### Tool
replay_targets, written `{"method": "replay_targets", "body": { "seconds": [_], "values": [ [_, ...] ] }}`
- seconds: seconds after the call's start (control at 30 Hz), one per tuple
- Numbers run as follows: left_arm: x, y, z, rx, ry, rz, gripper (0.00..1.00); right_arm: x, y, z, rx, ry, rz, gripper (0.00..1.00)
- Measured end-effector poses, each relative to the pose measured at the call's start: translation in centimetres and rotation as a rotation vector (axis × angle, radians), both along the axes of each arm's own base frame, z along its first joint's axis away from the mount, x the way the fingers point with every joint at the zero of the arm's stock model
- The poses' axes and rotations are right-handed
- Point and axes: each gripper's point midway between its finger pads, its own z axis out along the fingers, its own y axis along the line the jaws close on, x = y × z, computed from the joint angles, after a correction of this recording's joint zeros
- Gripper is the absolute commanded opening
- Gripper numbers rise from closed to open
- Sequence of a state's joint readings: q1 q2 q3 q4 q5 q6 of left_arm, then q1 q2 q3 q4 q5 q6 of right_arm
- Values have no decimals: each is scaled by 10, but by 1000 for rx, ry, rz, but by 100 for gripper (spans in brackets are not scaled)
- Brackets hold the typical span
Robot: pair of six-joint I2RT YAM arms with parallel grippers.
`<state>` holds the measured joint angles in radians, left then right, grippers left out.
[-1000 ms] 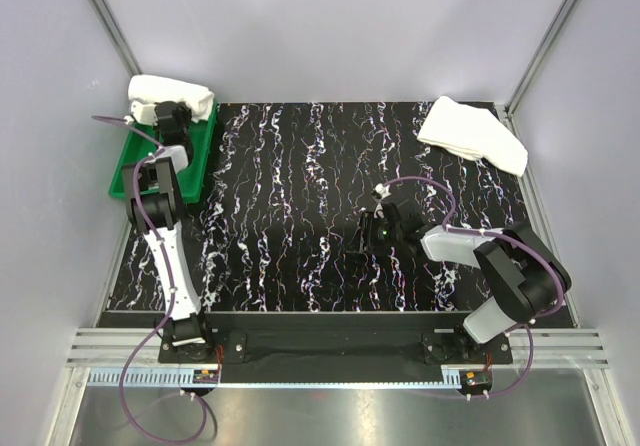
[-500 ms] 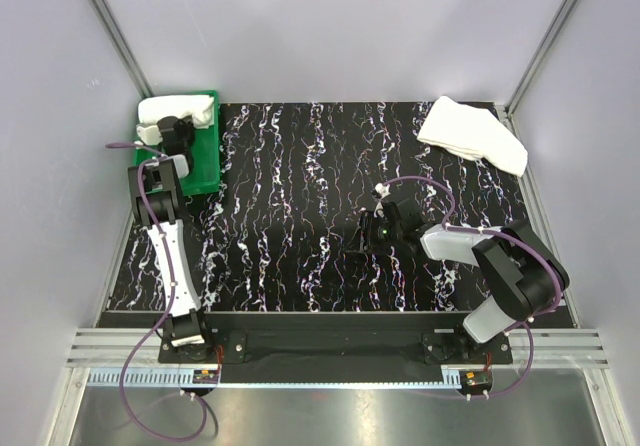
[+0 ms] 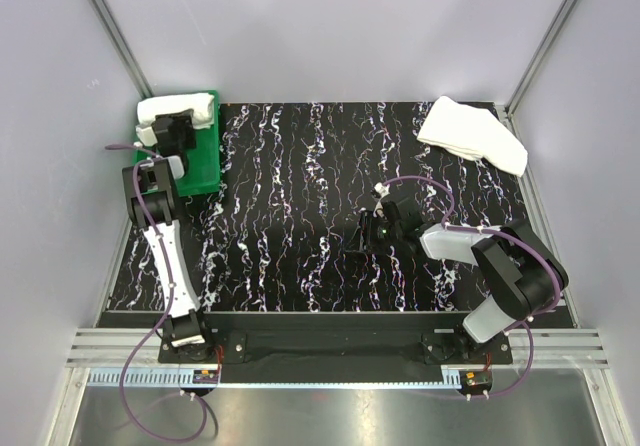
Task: Roll the towels
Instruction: Place the rolled towel into the container
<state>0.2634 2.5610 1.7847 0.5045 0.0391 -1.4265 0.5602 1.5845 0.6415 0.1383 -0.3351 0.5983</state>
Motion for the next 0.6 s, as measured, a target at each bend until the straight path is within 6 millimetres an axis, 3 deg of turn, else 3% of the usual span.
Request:
{"method": "replay_targets", "body": {
  "seconds": [0.27, 0.4, 0.6],
  "values": [
    [-40, -12, 8, -32, 85, -20, 71, 0, 0, 0, 0, -1, -1, 46],
    [-56, -16, 37, -33, 78, -28, 71, 0, 0, 0, 0, -2, -1, 46],
    [-82, -28, 99, -10, 18, -101, 71, -3, -3, 1, 1, -7, -3, 46]
  ]
}}
